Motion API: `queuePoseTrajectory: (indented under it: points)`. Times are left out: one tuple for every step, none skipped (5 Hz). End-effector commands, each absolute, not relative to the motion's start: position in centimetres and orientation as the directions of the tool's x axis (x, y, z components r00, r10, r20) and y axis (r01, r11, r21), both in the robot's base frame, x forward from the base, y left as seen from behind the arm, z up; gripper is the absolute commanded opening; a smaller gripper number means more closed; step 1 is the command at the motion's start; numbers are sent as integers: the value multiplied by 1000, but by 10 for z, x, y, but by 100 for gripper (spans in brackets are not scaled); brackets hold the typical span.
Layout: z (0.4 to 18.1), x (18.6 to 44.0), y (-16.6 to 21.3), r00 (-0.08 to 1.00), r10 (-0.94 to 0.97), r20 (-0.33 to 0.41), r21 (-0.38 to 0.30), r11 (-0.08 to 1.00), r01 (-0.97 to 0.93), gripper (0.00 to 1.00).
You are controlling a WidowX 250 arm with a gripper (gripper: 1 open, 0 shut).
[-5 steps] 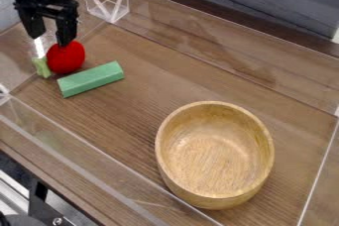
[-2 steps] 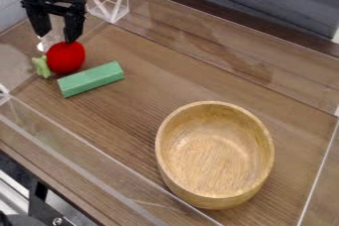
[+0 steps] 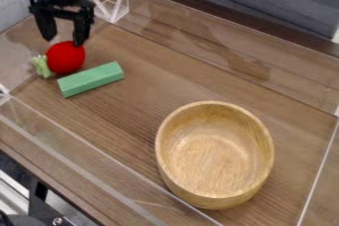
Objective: Move the red object to the right side of the table
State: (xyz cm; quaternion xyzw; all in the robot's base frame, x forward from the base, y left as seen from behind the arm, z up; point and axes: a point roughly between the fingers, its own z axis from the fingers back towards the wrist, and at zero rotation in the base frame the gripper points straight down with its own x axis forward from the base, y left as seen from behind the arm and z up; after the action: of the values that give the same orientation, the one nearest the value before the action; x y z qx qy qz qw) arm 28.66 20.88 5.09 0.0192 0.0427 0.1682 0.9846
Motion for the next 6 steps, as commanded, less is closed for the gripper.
queuePoseTrajectory:
  points:
    - [54,299,215,926,377,-26,82,924,-374,100]
    - [49,297,209,928,371,-33,86,926,-367,0]
    - [51,294,204,931,364,-35,86,929,-360,0]
    - [72,289,204,925,380,-20,70,923,-378,0]
    - [99,287,201,926,378,0,53,924,-378,0]
    - [100,288,204,937,351,-3,51,935,-350,0]
